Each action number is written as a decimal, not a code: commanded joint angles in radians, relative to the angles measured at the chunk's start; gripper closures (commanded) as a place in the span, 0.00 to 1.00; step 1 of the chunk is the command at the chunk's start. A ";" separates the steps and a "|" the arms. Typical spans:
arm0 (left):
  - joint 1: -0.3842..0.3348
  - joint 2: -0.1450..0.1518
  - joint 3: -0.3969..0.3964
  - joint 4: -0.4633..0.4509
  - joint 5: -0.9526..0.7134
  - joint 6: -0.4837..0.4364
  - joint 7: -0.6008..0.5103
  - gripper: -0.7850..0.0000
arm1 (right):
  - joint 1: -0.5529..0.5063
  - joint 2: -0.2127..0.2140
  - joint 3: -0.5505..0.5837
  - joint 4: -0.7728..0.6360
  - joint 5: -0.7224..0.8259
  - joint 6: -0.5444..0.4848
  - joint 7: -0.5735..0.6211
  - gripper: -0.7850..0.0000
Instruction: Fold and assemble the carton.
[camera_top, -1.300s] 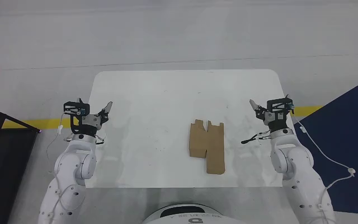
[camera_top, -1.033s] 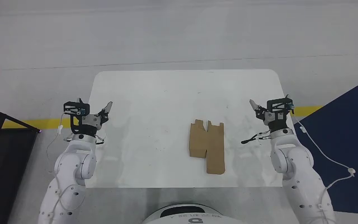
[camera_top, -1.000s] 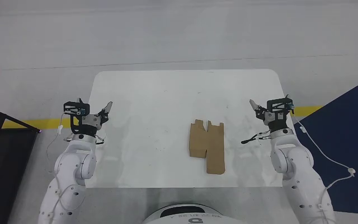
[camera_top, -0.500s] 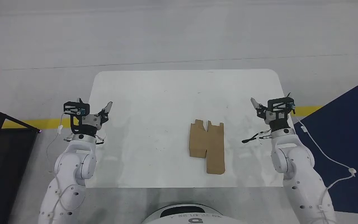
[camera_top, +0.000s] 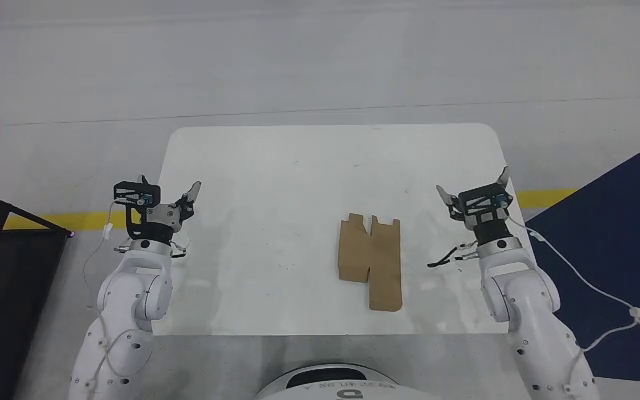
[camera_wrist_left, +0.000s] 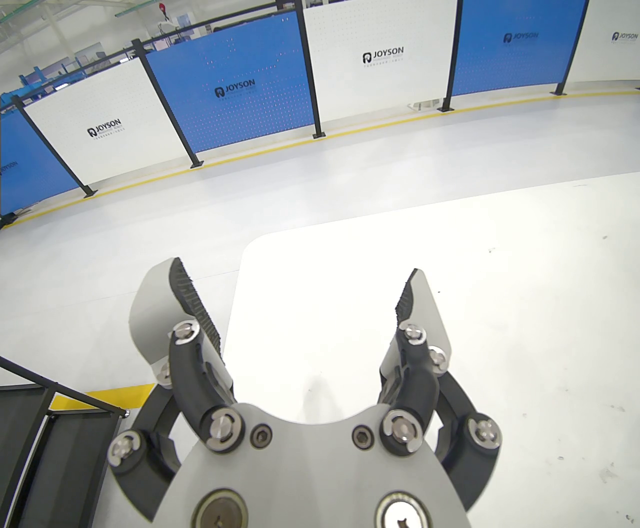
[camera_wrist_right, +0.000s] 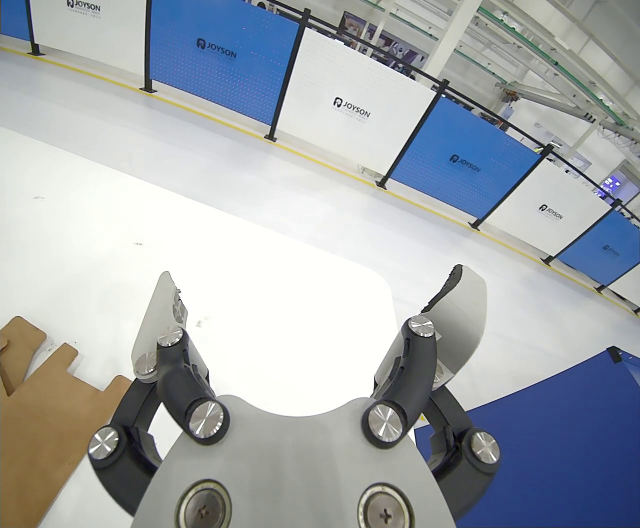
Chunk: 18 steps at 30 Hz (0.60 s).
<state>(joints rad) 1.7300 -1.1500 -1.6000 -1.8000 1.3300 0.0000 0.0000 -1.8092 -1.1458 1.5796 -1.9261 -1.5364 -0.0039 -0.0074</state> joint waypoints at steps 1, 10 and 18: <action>0.000 0.000 0.000 0.000 0.000 0.000 0.000 0.00 | 0.001 0.003 -0.040 -0.014 -0.022 -0.120 0.017 0.00; 0.000 0.000 0.000 0.000 0.000 0.000 0.000 0.00 | -0.022 0.024 -0.206 -0.137 -0.180 -0.578 0.169 0.00; 0.000 0.000 0.000 0.000 0.000 0.000 0.000 0.00 | 0.005 0.019 -0.344 -0.089 -0.212 -0.626 0.281 0.00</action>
<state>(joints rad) 1.7300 -1.1500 -1.6000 -1.8000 1.3300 0.0000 0.0000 -1.8118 -1.1264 1.2472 -2.0253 -1.7388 -0.6345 0.2544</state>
